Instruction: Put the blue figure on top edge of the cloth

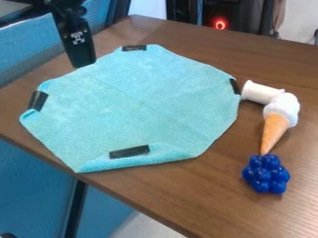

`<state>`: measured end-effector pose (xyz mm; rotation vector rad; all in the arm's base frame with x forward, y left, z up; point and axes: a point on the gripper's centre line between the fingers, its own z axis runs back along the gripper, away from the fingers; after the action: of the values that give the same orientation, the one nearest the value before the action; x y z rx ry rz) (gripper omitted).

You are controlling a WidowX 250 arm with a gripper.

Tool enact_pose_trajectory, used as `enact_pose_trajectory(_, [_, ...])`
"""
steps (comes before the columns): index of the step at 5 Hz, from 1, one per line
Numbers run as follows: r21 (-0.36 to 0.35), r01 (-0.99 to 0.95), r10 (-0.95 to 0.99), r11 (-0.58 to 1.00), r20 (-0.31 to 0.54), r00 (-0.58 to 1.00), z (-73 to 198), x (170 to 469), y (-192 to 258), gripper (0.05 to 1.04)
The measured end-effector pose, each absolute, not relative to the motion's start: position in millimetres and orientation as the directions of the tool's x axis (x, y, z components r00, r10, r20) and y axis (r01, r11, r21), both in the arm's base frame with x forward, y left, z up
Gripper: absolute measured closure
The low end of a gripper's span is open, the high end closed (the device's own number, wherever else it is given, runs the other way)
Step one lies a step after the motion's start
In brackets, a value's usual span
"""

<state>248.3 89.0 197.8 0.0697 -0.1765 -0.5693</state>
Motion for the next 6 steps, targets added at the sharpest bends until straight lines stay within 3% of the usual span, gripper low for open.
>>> enact_pose_trajectory(1, [0.092, 0.531, -0.539, 0.842, 0.131, 0.832, 190, 249, 86, 0.083])
enact_pose_trajectory(2, [0.093, 0.588, -0.595, 0.803, 0.126, 0.793, 182, 253, 50, 0.083])
enact_pose_trajectory(4, [0.097, 0.614, -0.620, 0.784, 0.169, 0.766, 188, 259, -5, 0.082])
enact_pose_trajectory(5, [0.069, 0.622, -0.624, 0.780, 0.169, 0.763, 179, 264, -30, 0.082])
enact_pose_trajectory(6, [0.031, 0.623, -0.613, 0.782, 0.222, 0.759, 169, 269, -51, 0.082])
